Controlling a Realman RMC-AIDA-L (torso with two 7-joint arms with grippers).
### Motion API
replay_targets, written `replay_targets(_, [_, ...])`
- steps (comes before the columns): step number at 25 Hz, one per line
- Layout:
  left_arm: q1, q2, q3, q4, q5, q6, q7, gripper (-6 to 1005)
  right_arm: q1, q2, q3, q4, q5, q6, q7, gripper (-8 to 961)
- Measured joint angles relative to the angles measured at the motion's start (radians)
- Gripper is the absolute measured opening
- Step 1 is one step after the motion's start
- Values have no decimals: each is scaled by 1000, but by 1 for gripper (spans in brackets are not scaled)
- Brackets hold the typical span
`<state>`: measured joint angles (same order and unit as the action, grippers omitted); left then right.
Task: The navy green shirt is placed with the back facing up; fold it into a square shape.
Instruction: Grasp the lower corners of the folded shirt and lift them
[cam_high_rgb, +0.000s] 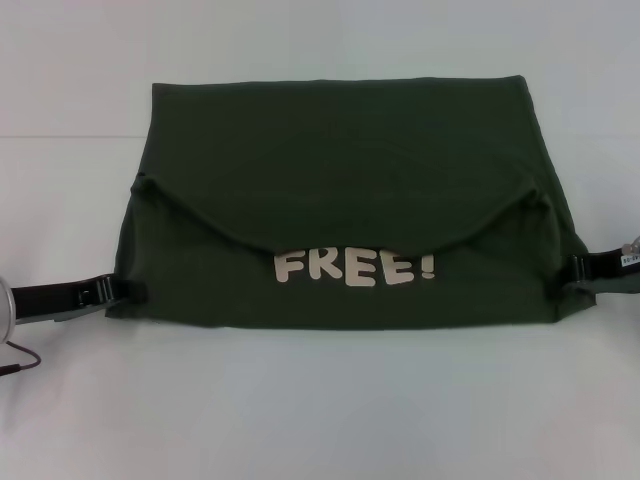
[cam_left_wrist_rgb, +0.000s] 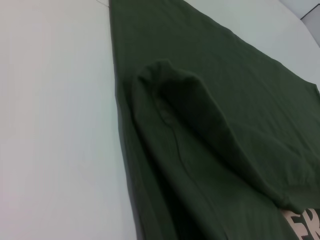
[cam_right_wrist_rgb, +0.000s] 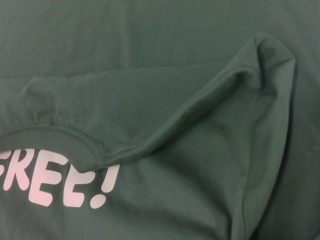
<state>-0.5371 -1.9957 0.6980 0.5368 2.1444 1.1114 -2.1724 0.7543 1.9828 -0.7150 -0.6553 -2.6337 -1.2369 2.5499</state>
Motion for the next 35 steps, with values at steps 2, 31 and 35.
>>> replay_targets(2, [0,1,0,0,0,7,-3,45,-4,-2,2,0,1,0,1,172])
replay_targets(31, [19,72,-42,65,270,714,-84,45,-150,-39,13,-7,-5,-546,-325,43])
replay_targets(35, [16,83,-43,76,318,807,-80,45,-170,-47,0,-7,-7,-582,-366,43])
